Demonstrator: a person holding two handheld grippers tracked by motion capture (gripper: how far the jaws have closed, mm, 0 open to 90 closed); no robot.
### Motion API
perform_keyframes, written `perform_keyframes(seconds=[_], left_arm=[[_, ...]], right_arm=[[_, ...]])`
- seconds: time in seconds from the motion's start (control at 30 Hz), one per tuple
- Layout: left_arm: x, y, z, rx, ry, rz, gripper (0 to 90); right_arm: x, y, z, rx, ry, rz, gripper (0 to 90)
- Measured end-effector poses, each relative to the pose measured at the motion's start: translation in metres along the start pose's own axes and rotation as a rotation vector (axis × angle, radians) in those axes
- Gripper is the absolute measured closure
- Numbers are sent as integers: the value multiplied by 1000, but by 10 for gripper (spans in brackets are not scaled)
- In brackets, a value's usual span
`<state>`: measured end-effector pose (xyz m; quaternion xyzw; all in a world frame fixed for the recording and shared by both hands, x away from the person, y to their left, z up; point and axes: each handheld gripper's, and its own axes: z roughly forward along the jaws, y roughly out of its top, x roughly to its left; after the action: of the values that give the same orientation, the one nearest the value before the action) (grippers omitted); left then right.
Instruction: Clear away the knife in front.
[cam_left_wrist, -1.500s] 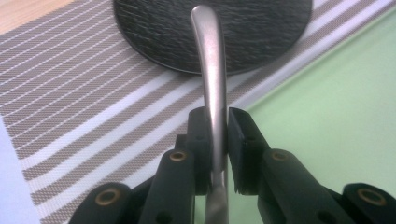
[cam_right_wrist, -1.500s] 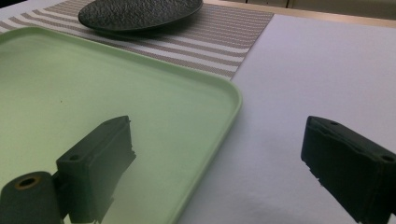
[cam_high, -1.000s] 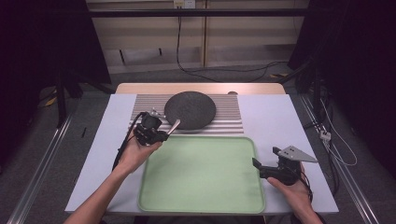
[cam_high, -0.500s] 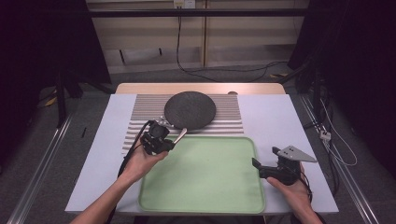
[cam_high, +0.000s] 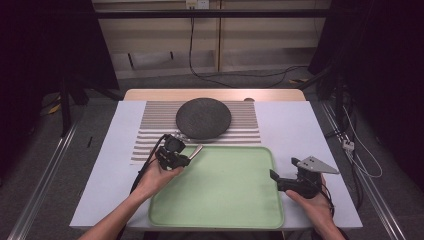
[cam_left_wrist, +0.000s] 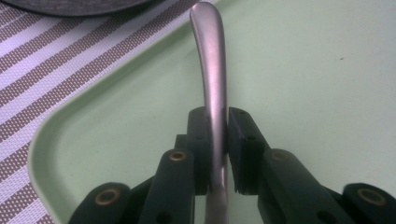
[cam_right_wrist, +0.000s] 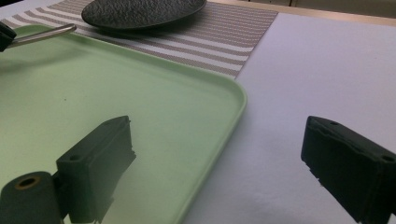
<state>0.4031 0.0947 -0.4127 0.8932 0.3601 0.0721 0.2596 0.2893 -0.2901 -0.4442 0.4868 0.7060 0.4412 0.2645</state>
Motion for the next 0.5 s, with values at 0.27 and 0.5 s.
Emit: perform_keyframes(seconds=[0.27, 0.5], left_arm=[[0, -5, 8, 29, -1, -8, 796], [0, -7, 10, 36, 4, -14, 796]], right_arm=[[0, 0, 0, 2, 4, -3, 87], [1, 0, 0, -1, 4, -3, 87]])
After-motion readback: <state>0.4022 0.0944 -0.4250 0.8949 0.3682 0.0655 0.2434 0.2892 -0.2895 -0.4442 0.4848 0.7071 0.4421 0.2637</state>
